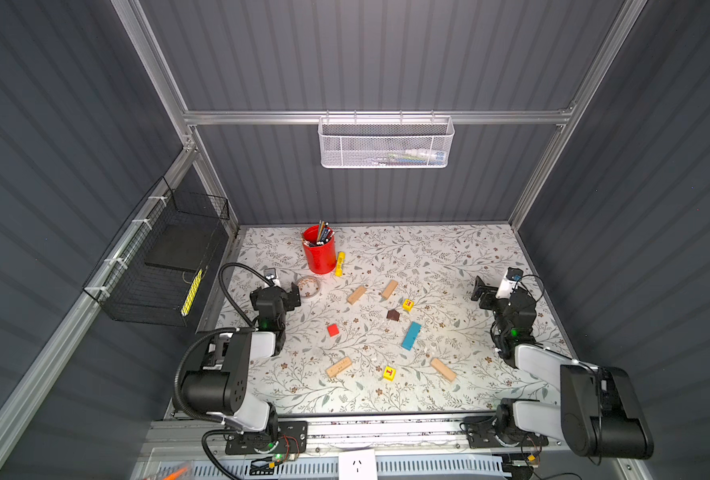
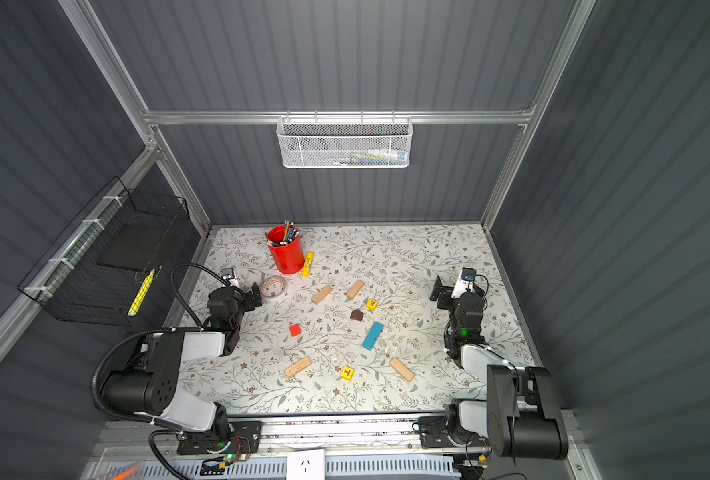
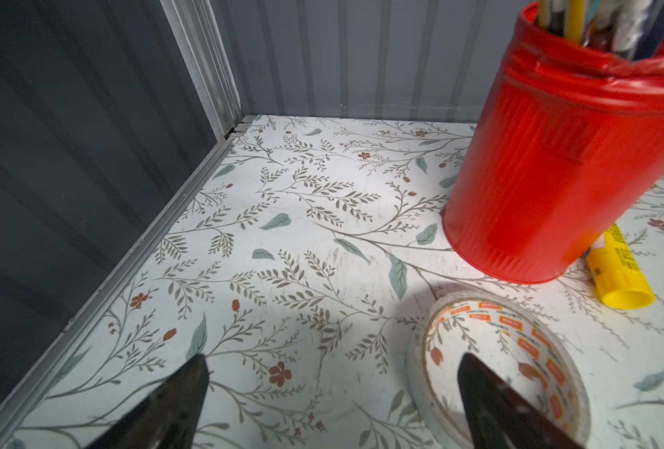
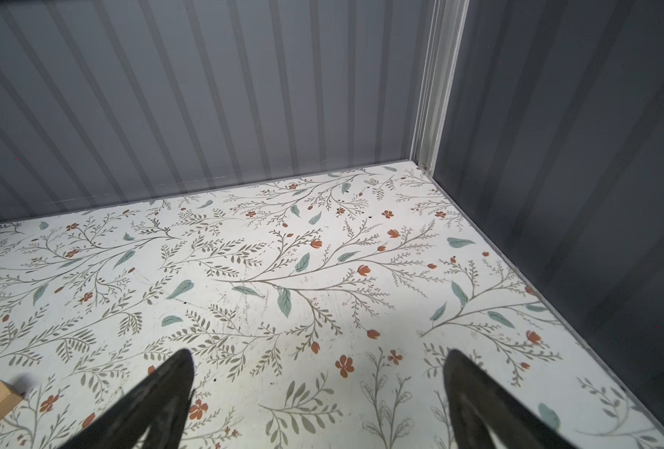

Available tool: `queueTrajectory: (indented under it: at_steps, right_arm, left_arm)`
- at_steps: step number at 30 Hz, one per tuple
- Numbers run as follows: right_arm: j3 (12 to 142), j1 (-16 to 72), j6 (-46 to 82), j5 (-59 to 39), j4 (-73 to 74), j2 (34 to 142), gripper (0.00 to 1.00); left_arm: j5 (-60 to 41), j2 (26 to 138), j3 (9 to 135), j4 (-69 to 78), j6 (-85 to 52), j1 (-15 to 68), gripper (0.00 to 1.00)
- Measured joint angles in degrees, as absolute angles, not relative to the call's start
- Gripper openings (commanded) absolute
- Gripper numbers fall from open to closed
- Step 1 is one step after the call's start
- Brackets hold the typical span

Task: Build the wood block tower
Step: 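Move both grippers forward over the scattered wooden blocks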

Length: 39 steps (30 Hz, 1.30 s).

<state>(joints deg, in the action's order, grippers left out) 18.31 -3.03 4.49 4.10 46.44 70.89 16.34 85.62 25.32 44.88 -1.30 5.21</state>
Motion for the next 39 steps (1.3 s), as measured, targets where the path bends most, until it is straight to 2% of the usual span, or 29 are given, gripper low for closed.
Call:
queueTrajectory:
  at_steps: [9, 13, 16, 22, 28, 39]
  right_arm:
    - [27.92, -3.16, 18.57, 8.97, 22.74, 59.92, 0.99]
    - [28.73, -3.75, 24.25, 7.16, 15.38, 58.28, 0.99]
    - [31.07, -3.81, 26.35, 4.51, 8.23, 59.31, 0.99]
    - [36.05, -2.81, 28.1, -1.13, -2.74, 60.31, 0.99]
    - [40.42, 2.61, 28.05, -4.73, -12.53, 62.02, 0.99]
    - [44.49, 18.55, 32.1, -6.09, -23.16, 68.29, 0.99]
  left_arm:
    - [12.08, 69.12, 26.63, 31.92, -8.49, 5.21, 1.0]
    - [16.78, 62.24, 26.61, 25.78, -19.2, 5.26, 1.0]
    - [16.69, 59.81, 26.94, 20.6, -23.27, 5.28, 1.0]
    - [12.97, 61.28, 33.15, 6.09, -26.72, 5.26, 1.0]
    - [4.93, 63.35, 39.81, -4.19, -28.14, 6.22, 1.0]
    - [-0.36, 67.83, 44.73, -14.0, -27.22, 22.59, 1.0]
